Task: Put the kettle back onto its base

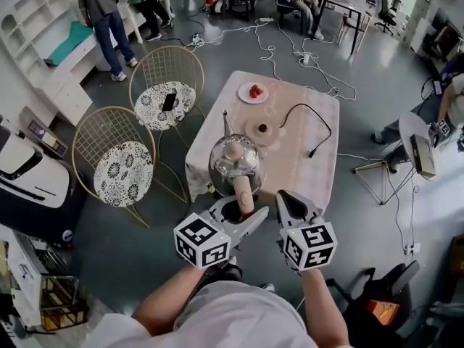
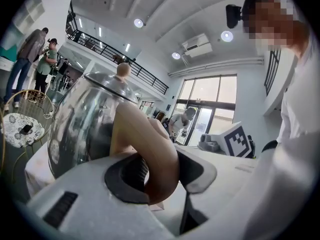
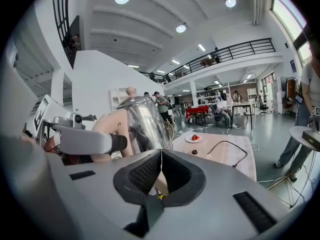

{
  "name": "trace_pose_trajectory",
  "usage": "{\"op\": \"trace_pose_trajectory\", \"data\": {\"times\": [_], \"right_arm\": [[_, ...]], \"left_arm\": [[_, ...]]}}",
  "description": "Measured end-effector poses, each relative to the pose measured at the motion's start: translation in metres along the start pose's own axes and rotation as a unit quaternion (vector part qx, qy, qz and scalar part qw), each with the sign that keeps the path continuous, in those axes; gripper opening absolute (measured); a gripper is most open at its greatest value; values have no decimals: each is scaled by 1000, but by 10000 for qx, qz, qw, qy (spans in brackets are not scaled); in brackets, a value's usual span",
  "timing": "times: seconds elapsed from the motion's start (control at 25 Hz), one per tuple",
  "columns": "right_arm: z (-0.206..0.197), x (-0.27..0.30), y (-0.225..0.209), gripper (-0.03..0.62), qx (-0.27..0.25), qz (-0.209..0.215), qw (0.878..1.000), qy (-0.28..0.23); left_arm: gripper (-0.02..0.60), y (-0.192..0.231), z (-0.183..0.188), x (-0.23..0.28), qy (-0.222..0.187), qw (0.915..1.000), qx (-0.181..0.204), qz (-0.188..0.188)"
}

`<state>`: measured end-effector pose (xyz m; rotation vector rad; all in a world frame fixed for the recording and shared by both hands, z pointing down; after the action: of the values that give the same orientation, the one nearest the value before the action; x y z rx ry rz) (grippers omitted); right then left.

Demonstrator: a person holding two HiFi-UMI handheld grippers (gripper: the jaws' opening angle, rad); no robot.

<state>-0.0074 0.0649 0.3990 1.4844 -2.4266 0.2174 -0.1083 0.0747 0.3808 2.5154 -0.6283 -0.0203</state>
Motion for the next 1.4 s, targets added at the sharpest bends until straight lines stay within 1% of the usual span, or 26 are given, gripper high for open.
{"op": "trace_pose_trajectory", "data": {"times": [0.36, 0.56, 0.72, 1.04, 1.2, 1.4], "right_arm": [[17, 43, 5, 5, -2, -326, 9995, 21], [23, 59, 7, 5, -23, -416, 9991, 41], [24, 65, -1, 5, -21, -510, 9987, 63], [21, 72, -24, 5, 36, -545, 9985, 42], [21, 87, -41, 5, 67, -368, 9993, 11], [27, 103, -71, 5, 15, -127, 9999, 26]], "left_arm": [[149, 38, 18, 0, 212, 9989, 74, -409], [149, 54, 26, -2, 263, 9983, 79, -515], [149, 62, 30, 4, 281, 9979, 92, -570], [149, 72, 35, 28, 346, 9979, 63, -552], [149, 79, 38, 45, 359, 9984, 139, -409], [149, 88, 45, 73, 287, 9994, 66, -188]]}}
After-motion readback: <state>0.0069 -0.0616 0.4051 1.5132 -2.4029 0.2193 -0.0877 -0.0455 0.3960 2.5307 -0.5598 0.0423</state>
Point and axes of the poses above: the fingertips, and each gripper's own axes: x forward along the fingers, y to its left, z out of its top, the point moved 4 cm from there along -x, backward along the fingers, and after that the axes turned 9 degrees about -x, right-handed, at the moved point
